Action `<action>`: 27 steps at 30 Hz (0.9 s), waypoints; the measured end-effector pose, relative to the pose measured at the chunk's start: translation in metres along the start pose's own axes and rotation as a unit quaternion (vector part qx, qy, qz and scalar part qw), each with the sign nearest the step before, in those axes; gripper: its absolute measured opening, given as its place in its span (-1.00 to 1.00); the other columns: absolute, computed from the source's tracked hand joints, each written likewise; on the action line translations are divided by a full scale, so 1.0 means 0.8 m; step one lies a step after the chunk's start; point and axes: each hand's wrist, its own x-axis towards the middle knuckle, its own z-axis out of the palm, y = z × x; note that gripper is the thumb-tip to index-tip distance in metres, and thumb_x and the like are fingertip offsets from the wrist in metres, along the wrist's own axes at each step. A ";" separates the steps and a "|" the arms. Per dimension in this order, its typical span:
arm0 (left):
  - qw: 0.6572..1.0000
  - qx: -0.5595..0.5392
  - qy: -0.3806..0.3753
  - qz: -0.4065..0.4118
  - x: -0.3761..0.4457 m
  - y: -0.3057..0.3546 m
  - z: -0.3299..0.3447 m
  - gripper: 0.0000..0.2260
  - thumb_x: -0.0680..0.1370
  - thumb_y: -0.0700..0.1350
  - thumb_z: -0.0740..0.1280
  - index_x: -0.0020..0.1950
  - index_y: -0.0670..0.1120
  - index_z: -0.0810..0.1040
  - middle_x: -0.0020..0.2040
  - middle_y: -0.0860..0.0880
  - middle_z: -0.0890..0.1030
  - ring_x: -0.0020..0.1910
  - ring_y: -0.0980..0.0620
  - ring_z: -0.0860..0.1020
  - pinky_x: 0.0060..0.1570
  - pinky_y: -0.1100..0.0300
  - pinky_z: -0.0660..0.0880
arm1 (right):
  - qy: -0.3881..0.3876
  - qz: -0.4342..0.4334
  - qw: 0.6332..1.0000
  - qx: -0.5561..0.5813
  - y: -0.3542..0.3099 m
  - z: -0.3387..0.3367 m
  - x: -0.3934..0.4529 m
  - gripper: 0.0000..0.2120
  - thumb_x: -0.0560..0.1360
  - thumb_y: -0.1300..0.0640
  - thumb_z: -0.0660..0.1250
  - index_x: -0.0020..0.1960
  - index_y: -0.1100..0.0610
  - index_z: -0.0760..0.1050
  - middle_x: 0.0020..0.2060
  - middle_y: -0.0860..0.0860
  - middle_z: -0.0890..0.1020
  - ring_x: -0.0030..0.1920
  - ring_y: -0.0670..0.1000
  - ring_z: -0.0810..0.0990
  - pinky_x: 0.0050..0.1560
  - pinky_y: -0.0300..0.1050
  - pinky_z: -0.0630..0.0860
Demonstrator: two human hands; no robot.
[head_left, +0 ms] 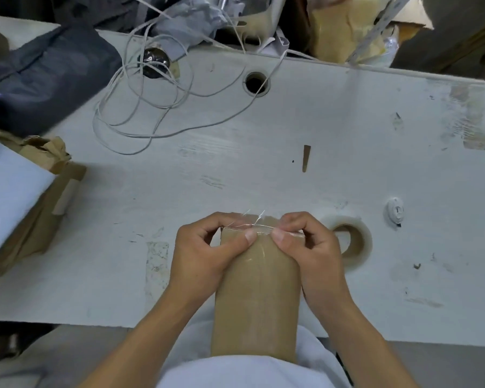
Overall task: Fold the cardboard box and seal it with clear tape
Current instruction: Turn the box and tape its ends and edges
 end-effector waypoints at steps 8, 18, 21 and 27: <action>0.996 -0.005 0.073 -0.046 0.005 0.011 0.013 -0.86 0.44 -0.21 0.50 -0.32 -0.15 0.66 -0.22 -0.03 0.71 -0.15 -0.02 0.66 -0.03 0.07 0.54 | 0.043 0.025 0.998 0.027 -0.009 0.015 0.003 -0.76 0.41 0.19 0.40 -0.31 0.27 0.40 -0.28 -0.01 0.52 -0.25 -0.06 0.44 -0.17 -0.30 0.38; 0.987 -0.045 0.038 -0.148 0.008 0.024 0.017 -0.77 0.40 -0.19 0.40 0.02 -0.03 0.71 0.00 0.10 0.72 -0.02 0.15 0.67 -0.08 0.26 0.55 | 0.034 0.155 0.984 0.080 -0.018 0.014 0.008 -0.83 0.31 0.16 0.41 -0.41 0.06 0.47 -0.01 -0.07 0.63 -0.13 -0.12 0.57 -0.04 -0.18 0.42; 0.980 -0.072 0.047 -0.179 0.016 0.023 0.014 -0.69 0.39 -0.27 0.39 0.09 -0.04 0.70 0.01 0.03 0.72 -0.08 0.10 0.67 -0.12 0.25 0.56 | 0.021 0.193 0.973 0.124 -0.022 0.011 0.014 -0.83 0.26 0.21 0.43 -0.38 0.07 0.45 0.05 -0.08 0.64 -0.11 -0.12 0.61 -0.13 -0.19 0.50; 0.987 -0.090 0.021 -0.128 0.018 0.032 0.020 -0.67 0.49 -0.43 0.26 0.11 -0.12 0.64 0.03 0.02 0.73 0.07 0.10 0.67 0.03 0.21 0.51 | 0.027 0.186 0.973 0.137 -0.024 0.010 0.020 -0.79 0.35 0.37 0.42 -0.23 0.09 0.48 -0.05 -0.03 0.63 -0.13 -0.05 0.55 -0.21 -0.25 0.52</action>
